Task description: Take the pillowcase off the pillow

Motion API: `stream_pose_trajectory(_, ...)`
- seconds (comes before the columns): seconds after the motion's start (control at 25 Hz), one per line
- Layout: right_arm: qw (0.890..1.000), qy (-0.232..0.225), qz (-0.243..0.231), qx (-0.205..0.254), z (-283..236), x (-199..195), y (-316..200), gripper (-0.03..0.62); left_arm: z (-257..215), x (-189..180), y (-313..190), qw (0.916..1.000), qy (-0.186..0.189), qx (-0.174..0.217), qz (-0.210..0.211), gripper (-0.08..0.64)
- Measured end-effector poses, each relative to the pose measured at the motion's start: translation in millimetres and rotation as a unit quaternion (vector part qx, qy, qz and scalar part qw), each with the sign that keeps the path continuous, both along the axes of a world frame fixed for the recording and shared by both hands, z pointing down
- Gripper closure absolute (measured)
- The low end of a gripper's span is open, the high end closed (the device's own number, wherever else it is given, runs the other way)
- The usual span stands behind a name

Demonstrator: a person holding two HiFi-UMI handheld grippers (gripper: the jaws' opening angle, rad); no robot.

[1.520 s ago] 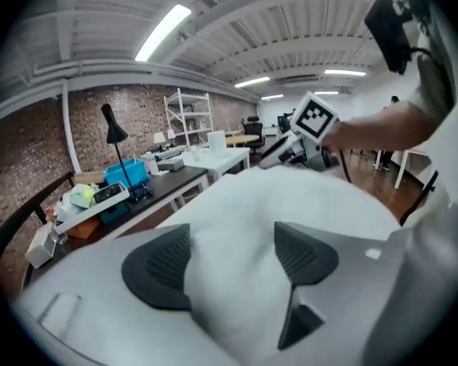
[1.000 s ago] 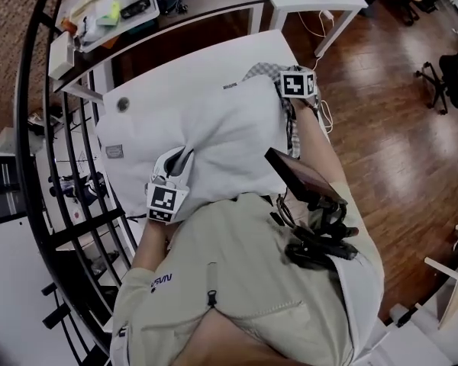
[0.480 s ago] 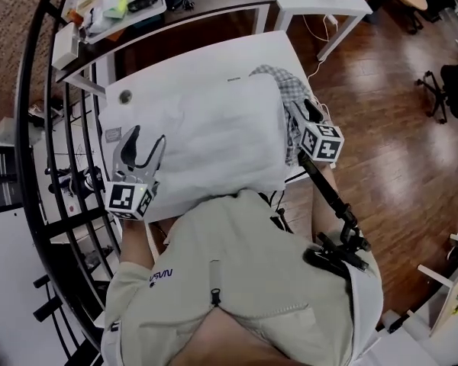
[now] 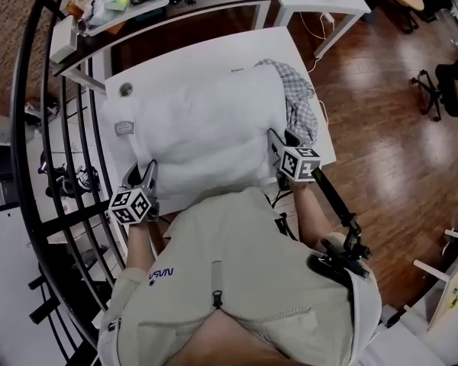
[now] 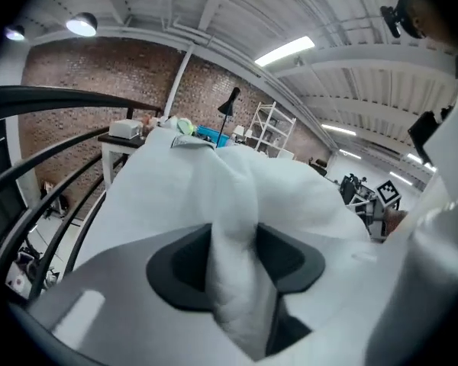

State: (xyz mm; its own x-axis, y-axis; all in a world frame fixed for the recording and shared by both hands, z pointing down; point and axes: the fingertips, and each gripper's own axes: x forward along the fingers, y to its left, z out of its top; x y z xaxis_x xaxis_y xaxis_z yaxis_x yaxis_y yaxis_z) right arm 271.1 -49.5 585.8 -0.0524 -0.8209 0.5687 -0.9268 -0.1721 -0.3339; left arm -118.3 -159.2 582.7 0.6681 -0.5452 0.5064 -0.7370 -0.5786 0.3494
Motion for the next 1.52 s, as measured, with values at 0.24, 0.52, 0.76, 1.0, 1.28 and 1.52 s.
stream_pose_trajectory(0.24, 0.992, 0.123, 0.016, 0.017, -32.7, 51.0, -73.7, 0.477, -23.1, 42.3, -42.2, 0.9980, 0.024, 0.058, 0.011, 0.410)
stream_pose_trajectory(0.52, 0.982, 0.185, 0.029, 0.004, -35.2, 60.8, -54.2, 0.394, -48.5, 15.8, -34.6, 0.9942, 0.012, 0.106, -0.014, 0.334)
stream_pose_trajectory(0.76, 0.967, 0.243, -0.047, 0.062, -55.9, -28.0, -47.9, 0.485, -83.0, 30.8, -16.4, 0.9823, 0.003, 0.187, -0.013, 0.506)
stream_pose_trajectory(1.0, 0.978, 0.207, -0.038, -0.011, -3.3, -37.5, -53.1, 0.537, 25.4, 89.8, -6.9, 0.9873, -0.083, 0.097, 0.095, 0.558)
stream_pose_trajectory(1.28, 0.977, 0.210, 0.006, 0.038, -57.8, -52.0, -26.3, 0.588, -62.4, 57.6, -1.8, 0.9842, -0.023, 0.173, 0.029, 0.558)
stream_pose_trajectory(1.52, 0.978, 0.192, 0.014, 0.084, -99.1, -107.1, 0.0, 0.588, -92.8, 57.3, 19.3, 0.9759, 0.019, 0.211, 0.054, 0.560)
